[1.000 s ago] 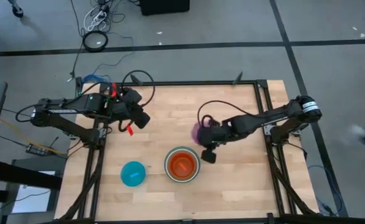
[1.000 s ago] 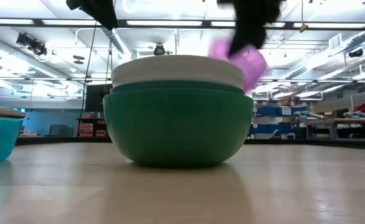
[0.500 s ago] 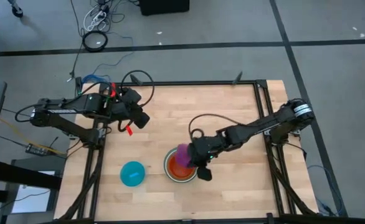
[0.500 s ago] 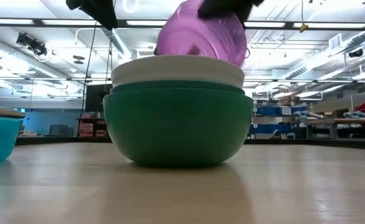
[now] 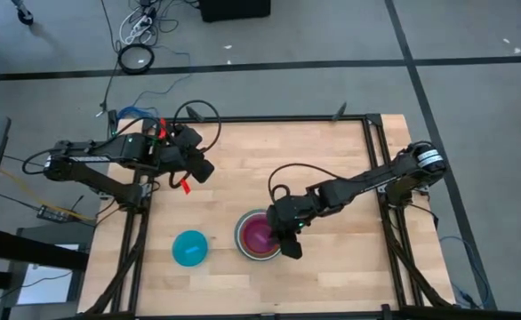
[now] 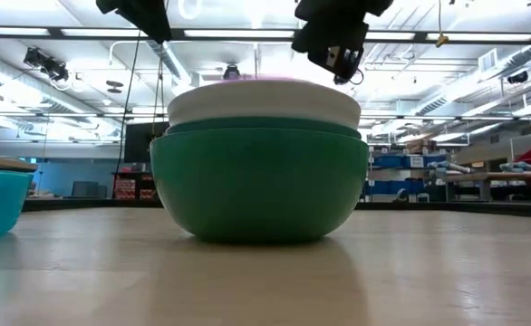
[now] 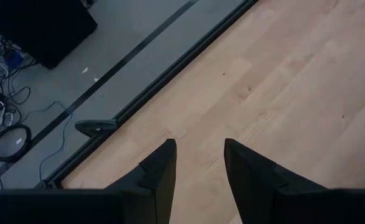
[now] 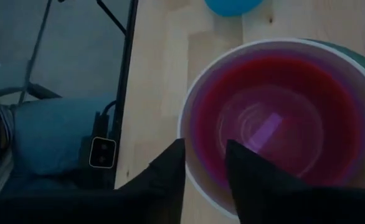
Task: Nest bowls inside each other
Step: Stack the blue bowl on top of the violet bowl
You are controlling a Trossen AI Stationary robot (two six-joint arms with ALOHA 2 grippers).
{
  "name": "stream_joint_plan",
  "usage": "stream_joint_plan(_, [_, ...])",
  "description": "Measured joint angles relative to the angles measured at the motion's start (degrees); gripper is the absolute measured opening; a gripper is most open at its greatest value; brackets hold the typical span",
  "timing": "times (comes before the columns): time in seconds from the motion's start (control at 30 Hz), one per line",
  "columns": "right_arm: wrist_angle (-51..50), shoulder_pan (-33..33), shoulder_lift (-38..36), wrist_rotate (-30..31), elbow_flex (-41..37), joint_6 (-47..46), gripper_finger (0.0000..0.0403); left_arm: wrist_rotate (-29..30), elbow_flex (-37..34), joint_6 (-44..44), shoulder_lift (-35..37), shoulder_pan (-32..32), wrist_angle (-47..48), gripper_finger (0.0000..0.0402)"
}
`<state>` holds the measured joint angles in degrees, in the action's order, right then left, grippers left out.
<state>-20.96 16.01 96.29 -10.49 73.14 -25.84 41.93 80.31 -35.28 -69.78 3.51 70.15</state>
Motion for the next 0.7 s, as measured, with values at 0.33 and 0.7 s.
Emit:
stream_joint_plan(0.33, [6.71,-1.80,-1.95,0.81,0.03,2.23,0.0117,0.55,0.00,-0.13,0.00,-0.01,-0.01,0.0144])
stream_joint_plan(0.7, [16.20,-5.16,7.06,-1.07,7.79,11.66,0.0116,4.05,0.00,2.71,0.53,0.00,-4.92,0.0144])
